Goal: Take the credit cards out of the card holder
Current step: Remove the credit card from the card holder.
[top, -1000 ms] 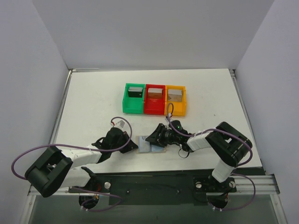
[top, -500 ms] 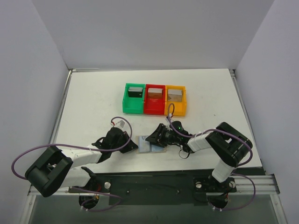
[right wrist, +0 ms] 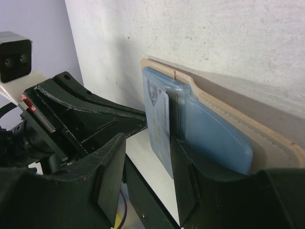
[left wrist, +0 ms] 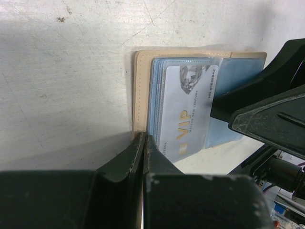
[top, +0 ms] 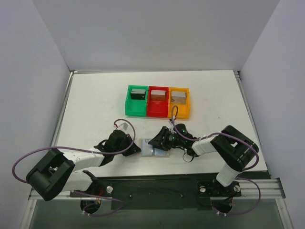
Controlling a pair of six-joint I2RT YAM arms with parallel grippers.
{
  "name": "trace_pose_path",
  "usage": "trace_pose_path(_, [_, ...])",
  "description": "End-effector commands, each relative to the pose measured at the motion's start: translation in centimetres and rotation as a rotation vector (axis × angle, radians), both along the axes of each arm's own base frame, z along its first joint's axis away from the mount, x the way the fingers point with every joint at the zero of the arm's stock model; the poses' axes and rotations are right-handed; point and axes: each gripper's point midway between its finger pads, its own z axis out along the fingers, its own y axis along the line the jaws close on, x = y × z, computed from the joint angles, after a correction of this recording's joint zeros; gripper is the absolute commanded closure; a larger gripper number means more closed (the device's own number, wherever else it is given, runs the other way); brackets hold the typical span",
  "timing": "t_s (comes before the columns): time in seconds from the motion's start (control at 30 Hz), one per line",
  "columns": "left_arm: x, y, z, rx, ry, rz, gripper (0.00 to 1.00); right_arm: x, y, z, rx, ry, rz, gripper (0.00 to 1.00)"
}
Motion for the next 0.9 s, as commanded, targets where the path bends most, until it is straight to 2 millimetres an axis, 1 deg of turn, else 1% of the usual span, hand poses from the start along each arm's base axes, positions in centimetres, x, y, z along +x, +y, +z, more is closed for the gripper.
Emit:
trace_pose_path(0.0, [0.5,-0.1,0.0,0.028,-0.007,-0.009,1.00,0.2,1.1,3.1,0.089,-0.089,0.053,0.62])
trace_pose_path(0.17, [0.5,-0.5,0.1,0.028,-0.010,-0.023,1.00,0.1,1.5,3.2,0.091,-0.090,0.069,0.62])
trace_pose_path(0.37, [0.5,-1.0,0.3,0.019,-0.014,-0.035,1.00,-0.2,1.5,2.4,0.062,-0.076,0.082,0.62])
trace_pose_path(0.87, [0.0,-2.3,0.6,0.002,-0.020,-0.067,1.00,0.0,1.8,1.7,0.057,-0.060,0.080,0.61])
